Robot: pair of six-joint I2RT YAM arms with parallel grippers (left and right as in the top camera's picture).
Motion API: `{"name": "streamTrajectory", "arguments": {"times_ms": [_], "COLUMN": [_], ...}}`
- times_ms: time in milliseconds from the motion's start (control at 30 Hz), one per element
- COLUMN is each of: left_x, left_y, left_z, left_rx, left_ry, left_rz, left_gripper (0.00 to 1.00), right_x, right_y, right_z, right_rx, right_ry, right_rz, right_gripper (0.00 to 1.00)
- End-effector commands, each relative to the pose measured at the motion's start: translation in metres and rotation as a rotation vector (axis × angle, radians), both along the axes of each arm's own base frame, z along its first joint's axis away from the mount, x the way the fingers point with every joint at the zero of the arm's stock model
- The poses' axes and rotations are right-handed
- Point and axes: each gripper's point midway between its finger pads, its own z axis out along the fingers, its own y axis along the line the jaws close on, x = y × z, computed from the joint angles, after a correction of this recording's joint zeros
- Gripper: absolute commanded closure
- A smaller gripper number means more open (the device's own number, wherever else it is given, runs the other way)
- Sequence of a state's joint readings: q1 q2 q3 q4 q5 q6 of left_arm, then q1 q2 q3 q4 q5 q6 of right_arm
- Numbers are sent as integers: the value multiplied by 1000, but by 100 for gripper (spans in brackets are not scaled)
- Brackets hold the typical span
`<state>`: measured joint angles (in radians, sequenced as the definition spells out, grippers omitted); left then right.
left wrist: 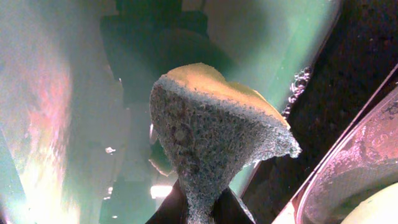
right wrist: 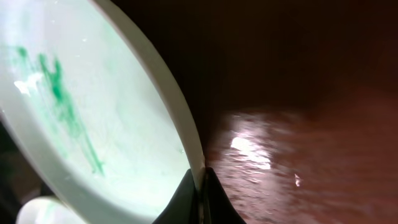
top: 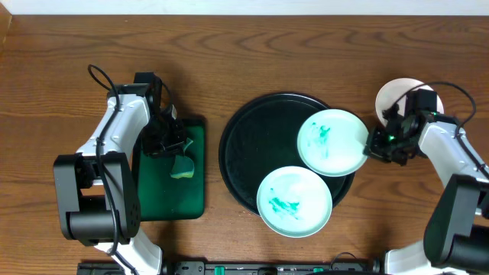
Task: Clean dirty plates on tray and stack at the side
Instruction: 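Move the right gripper to the next mint plate's rim and grip it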
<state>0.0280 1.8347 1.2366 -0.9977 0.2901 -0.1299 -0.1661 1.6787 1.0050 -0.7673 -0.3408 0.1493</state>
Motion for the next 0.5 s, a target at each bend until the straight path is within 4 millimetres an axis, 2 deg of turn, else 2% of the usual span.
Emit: {"name": "streamTrajectory", "arguments": {"times_ms": [0, 100, 200, 333, 467], "left_x": [1, 1, 1, 1, 1], "left_y": [-2, -2, -2, -2, -2], "left_z": [7, 7, 7, 7, 7], "left_rx": [-14, -14, -14, -14, -14], "left_ry": [-23, -23, -23, -24, -22], "left_rz": [-10, -11, -11, -11, -10], "left_gripper": [93, 93, 93, 93, 93], "right_x": [17, 22, 27, 32, 38], "right_y": [37, 60, 83, 112, 130], "right_z": [42, 57, 55, 34, -2], "right_rx": [62, 54, 20, 1, 9], "right_ry": [-177, -246, -251, -224, -169], "right_rz": [152, 215, 214, 242, 227], "right_gripper": [98, 98, 99, 98, 99]}}
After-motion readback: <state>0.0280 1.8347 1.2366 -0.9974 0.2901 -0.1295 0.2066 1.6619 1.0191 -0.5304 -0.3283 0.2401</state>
